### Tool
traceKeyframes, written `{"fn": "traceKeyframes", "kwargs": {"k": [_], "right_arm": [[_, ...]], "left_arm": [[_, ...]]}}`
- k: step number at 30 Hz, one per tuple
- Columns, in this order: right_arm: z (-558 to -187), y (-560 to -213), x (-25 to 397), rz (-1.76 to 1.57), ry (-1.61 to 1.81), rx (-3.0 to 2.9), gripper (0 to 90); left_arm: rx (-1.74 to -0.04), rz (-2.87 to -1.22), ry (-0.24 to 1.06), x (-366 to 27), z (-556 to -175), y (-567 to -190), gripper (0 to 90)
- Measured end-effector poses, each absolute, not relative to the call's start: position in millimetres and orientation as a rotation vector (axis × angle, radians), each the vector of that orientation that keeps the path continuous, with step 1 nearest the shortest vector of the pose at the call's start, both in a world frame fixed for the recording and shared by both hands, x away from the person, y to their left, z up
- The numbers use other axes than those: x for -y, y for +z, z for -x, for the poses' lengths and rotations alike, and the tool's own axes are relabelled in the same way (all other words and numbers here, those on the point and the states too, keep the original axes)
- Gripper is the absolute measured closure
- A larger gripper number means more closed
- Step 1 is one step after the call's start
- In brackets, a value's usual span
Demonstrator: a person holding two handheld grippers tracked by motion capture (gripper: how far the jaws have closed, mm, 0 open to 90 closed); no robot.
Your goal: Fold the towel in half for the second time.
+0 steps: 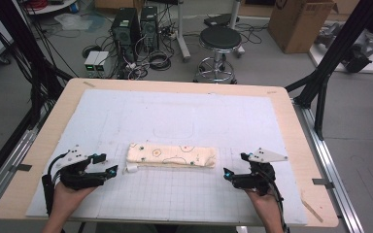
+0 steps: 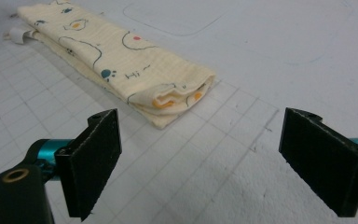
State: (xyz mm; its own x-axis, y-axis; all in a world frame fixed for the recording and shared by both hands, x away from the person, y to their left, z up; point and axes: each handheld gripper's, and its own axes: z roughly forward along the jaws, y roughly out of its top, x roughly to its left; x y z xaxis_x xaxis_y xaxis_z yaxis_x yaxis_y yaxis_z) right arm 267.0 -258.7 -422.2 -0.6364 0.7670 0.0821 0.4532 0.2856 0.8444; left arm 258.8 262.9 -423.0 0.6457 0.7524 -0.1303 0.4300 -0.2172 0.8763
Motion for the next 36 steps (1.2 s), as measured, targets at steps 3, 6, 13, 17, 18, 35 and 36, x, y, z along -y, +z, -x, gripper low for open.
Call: {"fn": "traceKeyframes", "kwargs": {"k": [3,6,13,17,18,35,36], "right_arm": [[-263,-422,262,-1.103,1.279,-2.214,12.4],[-258,-422,265,-1.112,1.283,-2.210,12.4],[-249,-422,271,-1.117,1.283,-2.210,12.4],[-243,-423,274,-1.125,1.280,-2.208,12.4],[-241,-423,275,-1.125,1.280,-2.205,12.4],[-240,-426,267,-1.105,1.253,-2.231,12.4],[-241,-426,268,-1.108,1.254,-2.230,12.4]], "left_arm": [[-0.939,-1.858,0.400,-263,-257,-423,31.7],[-0.938,-1.867,0.407,-262,-254,-424,31.6],[-0.941,-1.871,0.414,-264,-246,-424,31.4],[-0.954,-1.871,0.426,-266,-239,-424,31.3],[-0.954,-1.871,0.428,-266,-238,-424,31.3],[-0.942,-1.879,0.434,-265,-240,-427,30.9],[-0.943,-1.879,0.432,-264,-241,-427,30.9]]}}
